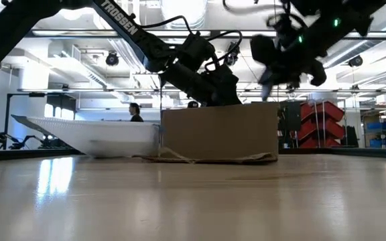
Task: Pack items into zip bag
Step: Break down the brown box until it is flat
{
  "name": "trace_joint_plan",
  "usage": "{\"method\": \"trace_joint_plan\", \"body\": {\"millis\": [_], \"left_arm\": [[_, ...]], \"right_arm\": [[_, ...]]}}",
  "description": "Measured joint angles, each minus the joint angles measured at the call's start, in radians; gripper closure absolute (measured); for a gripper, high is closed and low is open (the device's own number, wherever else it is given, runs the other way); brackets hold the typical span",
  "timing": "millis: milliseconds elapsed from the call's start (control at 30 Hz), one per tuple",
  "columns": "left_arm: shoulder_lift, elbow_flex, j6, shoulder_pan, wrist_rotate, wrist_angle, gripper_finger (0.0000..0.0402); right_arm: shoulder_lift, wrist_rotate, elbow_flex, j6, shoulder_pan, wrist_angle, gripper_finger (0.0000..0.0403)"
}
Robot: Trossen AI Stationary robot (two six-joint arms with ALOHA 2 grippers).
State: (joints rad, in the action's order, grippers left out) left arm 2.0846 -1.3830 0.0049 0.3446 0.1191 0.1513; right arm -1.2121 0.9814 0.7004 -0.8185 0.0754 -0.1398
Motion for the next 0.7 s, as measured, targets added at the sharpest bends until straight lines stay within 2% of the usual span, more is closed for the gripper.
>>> {"method": "trace_joint_plan", "body": {"millis": [167, 300, 533, 633, 700], "left_arm": [[-0.017, -0.007, -0.012, 0.001, 0.007, -0.026, 0.0125], [-0.069, -0.017, -0.014, -0.020, 0.007, -0.061, 0.0125], [-0.188, -0.028, 0.059, -0.094, 0.021, -0.146, 0.0125], [-0.195, -0.028, 0.089, -0.150, 0.013, -0.208, 0.0125], [-0.188, -0.027, 0.089, -0.195, -0.039, -0.227, 0.0125]], "right_arm": [[0.013, 0.024, 0.082, -0.030, 0.015, -0.197, 0.0347], [0.050, -0.012, 0.105, -0.083, 0.002, -0.339, 0.0347], [0.186, -0.128, 0.105, -0.109, -0.010, -0.486, 0.0347], [0.241, -0.135, 0.104, -0.105, 0.007, -0.509, 0.0347], [0.264, -0.135, 0.104, -0.097, 0.025, -0.507, 0.0347]]}}
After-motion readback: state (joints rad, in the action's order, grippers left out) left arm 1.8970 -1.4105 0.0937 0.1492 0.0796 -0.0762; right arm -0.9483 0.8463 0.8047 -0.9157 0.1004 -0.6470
